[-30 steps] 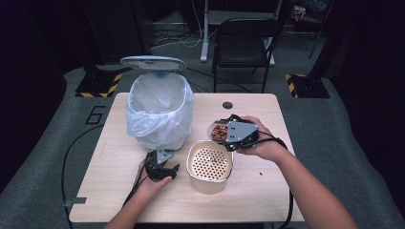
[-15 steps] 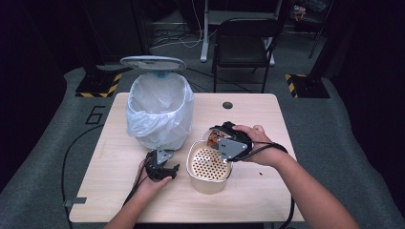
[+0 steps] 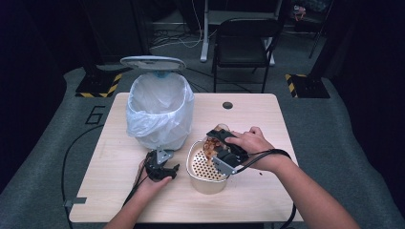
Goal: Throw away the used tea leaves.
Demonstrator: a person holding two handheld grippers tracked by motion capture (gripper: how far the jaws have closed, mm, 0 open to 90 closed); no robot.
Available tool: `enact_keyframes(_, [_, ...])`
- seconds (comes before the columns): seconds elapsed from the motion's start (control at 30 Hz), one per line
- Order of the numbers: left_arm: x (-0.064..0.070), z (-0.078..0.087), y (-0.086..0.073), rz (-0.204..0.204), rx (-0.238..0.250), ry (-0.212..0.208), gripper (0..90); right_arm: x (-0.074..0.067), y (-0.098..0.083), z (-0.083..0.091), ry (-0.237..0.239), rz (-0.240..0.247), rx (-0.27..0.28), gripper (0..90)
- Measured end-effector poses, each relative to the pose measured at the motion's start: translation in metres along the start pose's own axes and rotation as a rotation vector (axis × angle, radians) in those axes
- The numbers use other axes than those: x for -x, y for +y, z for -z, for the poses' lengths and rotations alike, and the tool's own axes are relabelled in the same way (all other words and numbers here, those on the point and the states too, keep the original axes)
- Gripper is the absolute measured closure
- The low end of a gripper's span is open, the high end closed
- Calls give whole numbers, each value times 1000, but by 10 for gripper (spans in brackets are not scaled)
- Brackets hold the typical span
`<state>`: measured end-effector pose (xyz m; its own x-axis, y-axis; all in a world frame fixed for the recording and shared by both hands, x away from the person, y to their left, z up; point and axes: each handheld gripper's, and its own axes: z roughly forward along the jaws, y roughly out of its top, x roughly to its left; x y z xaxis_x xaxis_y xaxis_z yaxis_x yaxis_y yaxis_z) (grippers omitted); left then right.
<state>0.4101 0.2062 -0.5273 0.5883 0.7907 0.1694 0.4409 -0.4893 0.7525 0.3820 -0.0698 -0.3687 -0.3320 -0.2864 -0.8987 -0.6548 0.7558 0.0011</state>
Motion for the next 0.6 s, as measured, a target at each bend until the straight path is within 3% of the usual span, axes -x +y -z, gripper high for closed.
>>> enact_keyframes(0.3, [-1,1,0,-10,-7,-2,166,-6,11,2,-75,198,-63,446])
enact_keyframes(0.37, [0,0,0,9,3,-2,166,-7,13,3,-98,261,-80,447])
enact_keyframes(0.47, [0,1,0,6,-5,-9,166,-10,16,1,-114,351,-104,447])
enact_keyframes(0.5, [0,1,0,6,-5,-10,166,-13,17,1,-125,356,-117,447])
enact_keyframes(0.53, [0,1,0,6,-6,-9,166,-15,18,0,-133,400,-123,448])
enact_keyframes(0.6, [0,1,0,7,-5,-9,166,-21,20,-1,-139,419,-144,449])
